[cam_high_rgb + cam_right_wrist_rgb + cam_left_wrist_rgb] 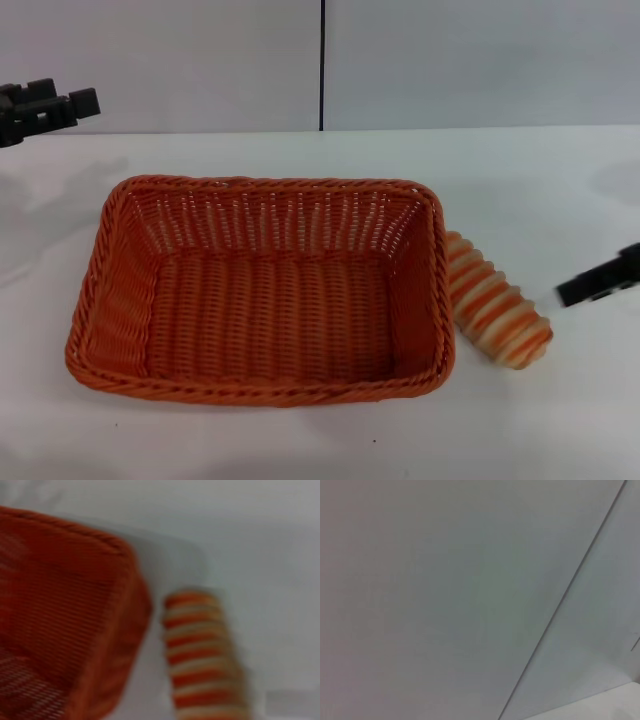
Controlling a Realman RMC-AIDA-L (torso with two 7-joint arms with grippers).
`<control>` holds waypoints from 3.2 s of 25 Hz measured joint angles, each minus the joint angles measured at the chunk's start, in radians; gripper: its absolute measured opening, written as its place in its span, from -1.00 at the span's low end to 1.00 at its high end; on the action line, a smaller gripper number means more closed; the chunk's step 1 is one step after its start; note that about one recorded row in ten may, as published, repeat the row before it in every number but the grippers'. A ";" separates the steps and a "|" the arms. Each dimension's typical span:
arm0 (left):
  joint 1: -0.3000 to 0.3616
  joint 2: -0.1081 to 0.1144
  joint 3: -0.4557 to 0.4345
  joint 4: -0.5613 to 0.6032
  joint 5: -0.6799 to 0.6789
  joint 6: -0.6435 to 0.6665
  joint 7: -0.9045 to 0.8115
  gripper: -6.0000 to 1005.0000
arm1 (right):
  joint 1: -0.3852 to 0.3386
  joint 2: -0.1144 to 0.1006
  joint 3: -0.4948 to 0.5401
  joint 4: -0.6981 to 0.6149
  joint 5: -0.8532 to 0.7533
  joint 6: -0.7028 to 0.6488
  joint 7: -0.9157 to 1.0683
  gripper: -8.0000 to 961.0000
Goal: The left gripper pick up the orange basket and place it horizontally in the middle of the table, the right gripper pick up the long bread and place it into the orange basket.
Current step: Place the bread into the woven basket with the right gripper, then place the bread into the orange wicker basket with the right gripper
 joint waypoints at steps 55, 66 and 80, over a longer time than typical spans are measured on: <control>0.020 0.019 -0.031 -0.018 -0.025 -0.006 0.007 0.67 | -0.002 -0.027 0.087 0.073 0.132 0.123 0.080 -0.46; 0.012 0.025 -0.040 -0.024 -0.031 -0.012 0.008 0.67 | -0.092 -0.022 0.085 -0.214 0.280 0.012 0.163 -0.59; 0.022 0.032 -0.040 -0.063 -0.051 -0.009 0.008 0.67 | 0.017 0.027 -0.120 -0.433 0.398 -0.093 0.216 -0.81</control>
